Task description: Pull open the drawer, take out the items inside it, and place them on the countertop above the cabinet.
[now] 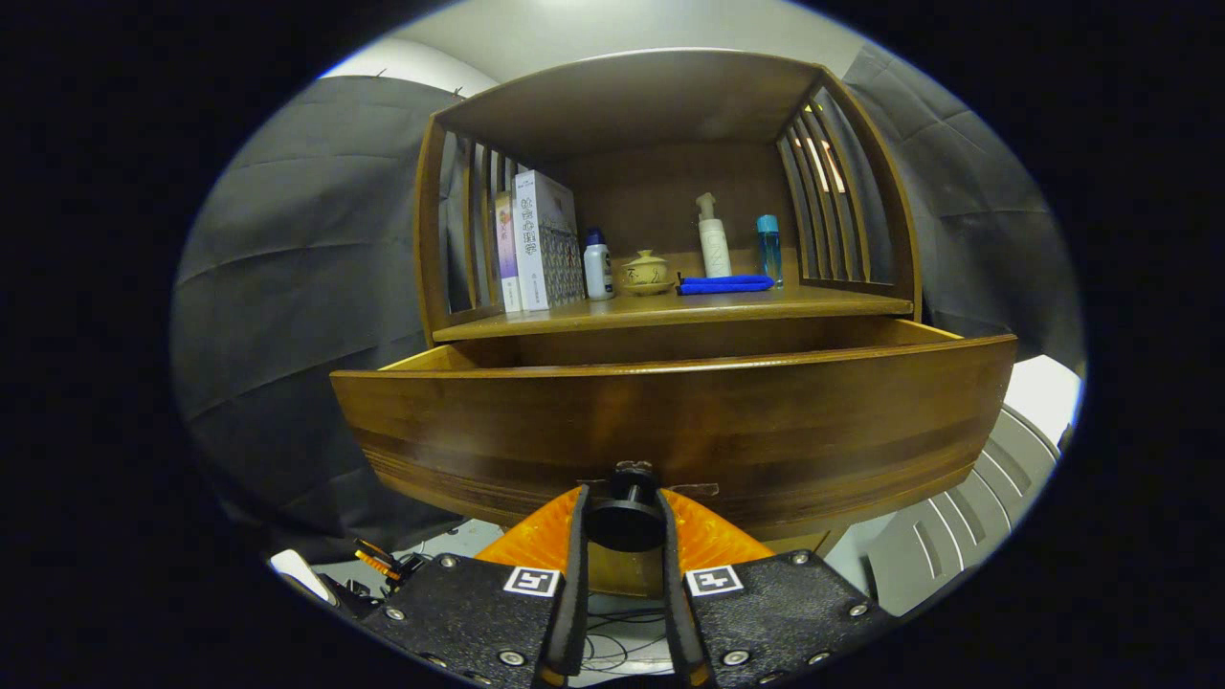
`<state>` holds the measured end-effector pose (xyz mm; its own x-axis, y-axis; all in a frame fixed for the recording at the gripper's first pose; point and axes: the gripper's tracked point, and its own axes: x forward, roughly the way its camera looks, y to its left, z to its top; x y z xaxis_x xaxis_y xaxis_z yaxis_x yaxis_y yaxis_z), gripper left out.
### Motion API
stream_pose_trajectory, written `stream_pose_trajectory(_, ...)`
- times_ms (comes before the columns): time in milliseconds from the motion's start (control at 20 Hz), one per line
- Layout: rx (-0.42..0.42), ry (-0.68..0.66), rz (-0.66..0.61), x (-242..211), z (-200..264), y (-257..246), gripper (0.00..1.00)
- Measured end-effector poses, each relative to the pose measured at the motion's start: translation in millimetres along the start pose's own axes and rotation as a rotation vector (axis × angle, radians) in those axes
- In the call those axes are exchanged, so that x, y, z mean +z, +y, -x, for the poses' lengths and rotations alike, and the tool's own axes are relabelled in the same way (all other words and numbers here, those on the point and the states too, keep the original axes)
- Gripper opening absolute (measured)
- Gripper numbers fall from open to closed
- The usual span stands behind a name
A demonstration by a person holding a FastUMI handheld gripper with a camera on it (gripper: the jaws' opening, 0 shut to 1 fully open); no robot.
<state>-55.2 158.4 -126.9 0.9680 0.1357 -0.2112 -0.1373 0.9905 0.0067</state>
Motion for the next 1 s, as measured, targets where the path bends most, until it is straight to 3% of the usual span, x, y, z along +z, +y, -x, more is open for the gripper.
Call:
stream_pose_trajectory(150,0.029,-0.001,0.043,-4.9,10.8,2.0,0.34)
stream_pose_trajectory(300,0.023,-0.207,0.128,49.7,25.8,-2.1,0.64)
stream_pose_trajectory(400,0.074,-0.309,0.122,98.6,41.7,11.1,0.84)
stream_pose_trajectory(450,0.09,-0.316,0.105,112.4,43.2,14.4,0.87)
stream_pose_trajectory(600,0.1,-0.248,0.088,123.6,19.7,5.0,0.9)
stream_pose_trajectory(1000,0.125,0.09,0.174,114.9,-67.4,-1.0,0.92)
